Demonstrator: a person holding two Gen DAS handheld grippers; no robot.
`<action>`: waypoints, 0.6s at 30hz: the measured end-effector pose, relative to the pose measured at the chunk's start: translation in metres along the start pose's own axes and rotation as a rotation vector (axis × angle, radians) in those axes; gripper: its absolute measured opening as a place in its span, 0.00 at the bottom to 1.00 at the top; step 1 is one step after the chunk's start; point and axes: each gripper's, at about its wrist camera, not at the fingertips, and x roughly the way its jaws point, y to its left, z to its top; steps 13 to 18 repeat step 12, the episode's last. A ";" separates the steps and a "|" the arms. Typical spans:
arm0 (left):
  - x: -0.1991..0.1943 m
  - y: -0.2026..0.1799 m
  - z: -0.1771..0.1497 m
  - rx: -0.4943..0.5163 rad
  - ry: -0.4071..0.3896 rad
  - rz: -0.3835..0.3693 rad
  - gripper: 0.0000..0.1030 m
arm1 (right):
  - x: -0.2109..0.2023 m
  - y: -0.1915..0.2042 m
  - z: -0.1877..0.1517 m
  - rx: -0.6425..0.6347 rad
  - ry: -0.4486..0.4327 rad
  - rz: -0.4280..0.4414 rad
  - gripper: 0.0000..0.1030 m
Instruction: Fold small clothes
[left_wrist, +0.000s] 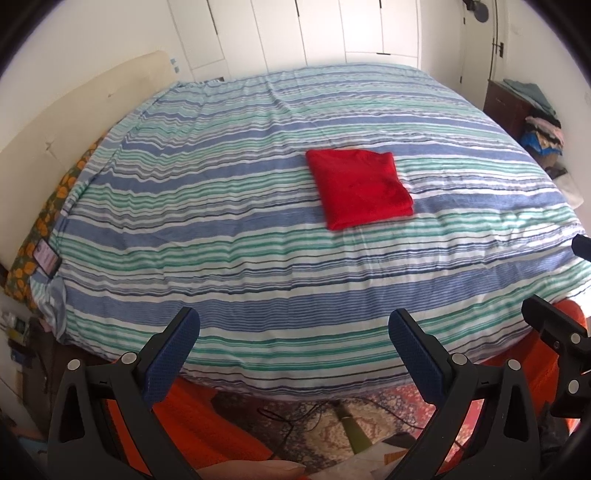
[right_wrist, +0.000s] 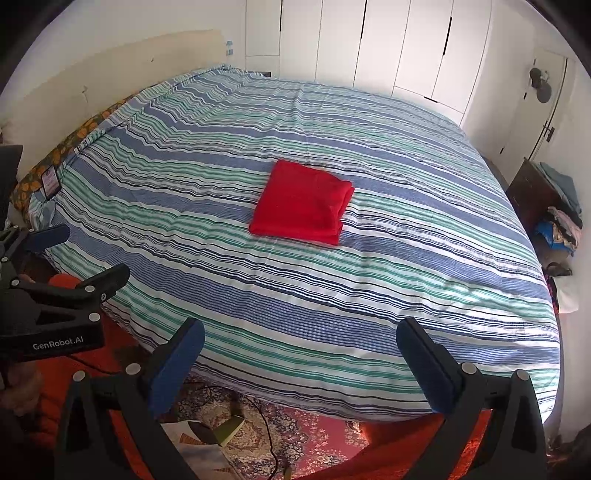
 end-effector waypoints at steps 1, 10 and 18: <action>0.000 0.000 0.000 0.000 -0.001 0.000 0.99 | 0.000 0.000 0.000 0.001 -0.001 -0.001 0.99; -0.001 0.000 0.000 -0.005 -0.007 -0.004 0.99 | 0.000 -0.001 0.000 0.007 0.001 -0.004 0.99; -0.002 -0.001 0.001 -0.001 -0.011 0.004 0.99 | 0.001 -0.001 0.000 0.010 0.001 -0.003 0.99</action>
